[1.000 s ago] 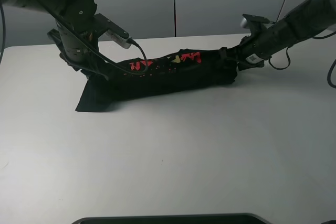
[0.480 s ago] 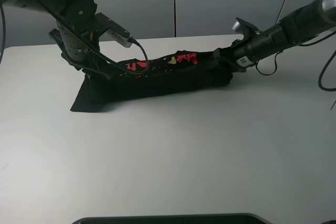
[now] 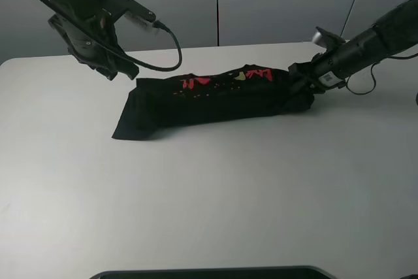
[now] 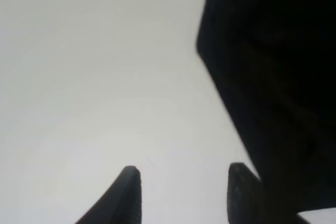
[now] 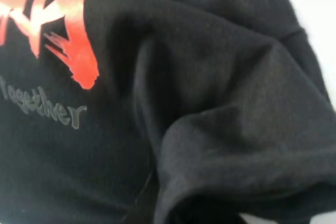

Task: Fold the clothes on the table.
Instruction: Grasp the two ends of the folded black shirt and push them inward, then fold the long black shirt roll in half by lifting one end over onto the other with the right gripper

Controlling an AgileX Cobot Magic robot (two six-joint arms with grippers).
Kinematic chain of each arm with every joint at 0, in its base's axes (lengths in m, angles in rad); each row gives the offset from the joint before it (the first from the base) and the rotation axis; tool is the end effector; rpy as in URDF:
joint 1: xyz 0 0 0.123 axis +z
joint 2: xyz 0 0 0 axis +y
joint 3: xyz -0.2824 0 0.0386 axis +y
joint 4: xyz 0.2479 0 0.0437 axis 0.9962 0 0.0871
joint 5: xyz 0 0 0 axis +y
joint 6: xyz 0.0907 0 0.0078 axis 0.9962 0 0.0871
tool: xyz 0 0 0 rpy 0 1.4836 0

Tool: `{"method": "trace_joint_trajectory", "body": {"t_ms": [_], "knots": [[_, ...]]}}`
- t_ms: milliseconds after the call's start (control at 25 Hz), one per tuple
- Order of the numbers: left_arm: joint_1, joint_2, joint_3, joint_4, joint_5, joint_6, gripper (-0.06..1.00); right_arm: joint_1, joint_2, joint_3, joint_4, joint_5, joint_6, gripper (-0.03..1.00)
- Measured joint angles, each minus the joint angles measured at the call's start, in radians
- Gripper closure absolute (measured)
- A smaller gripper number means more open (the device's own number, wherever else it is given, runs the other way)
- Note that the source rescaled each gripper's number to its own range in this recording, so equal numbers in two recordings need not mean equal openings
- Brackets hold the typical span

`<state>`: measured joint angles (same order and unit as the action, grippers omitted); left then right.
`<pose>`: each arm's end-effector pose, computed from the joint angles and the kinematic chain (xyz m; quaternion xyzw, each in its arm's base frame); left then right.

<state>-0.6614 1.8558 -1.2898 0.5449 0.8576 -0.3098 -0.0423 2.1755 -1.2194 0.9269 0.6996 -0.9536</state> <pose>0.3177 -0.2020 0.2074 0.3160 0.9153 0.1444 0.2035 0.3906 0.0305 0.0802 -0.0868 0.9536 0.2527 0.1386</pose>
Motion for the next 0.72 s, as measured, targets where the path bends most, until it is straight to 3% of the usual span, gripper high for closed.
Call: {"method": "trace_joint_trajectory", "body": {"t_ms": [120,280,480,720], "knots": [[0.0,-0.016,0.0,0.0,-0.002,0.0,0.44,-0.066,-0.069,0.005,-0.138,-0.002,0.08,0.89],[0.0,-0.034,0.0,-0.003,-0.06,-0.012,0.44,-0.098,-0.147,0.005,-0.183,0.04,0.112,0.89],[0.0,-0.105,0.0,-0.034,-0.208,-0.042,0.44,-0.067,-0.222,0.005,-0.099,0.145,0.105,0.89],[0.0,-0.238,0.0,-0.066,-0.354,-0.048,0.44,0.084,-0.249,0.005,-0.032,0.177,0.086,0.89]]}}
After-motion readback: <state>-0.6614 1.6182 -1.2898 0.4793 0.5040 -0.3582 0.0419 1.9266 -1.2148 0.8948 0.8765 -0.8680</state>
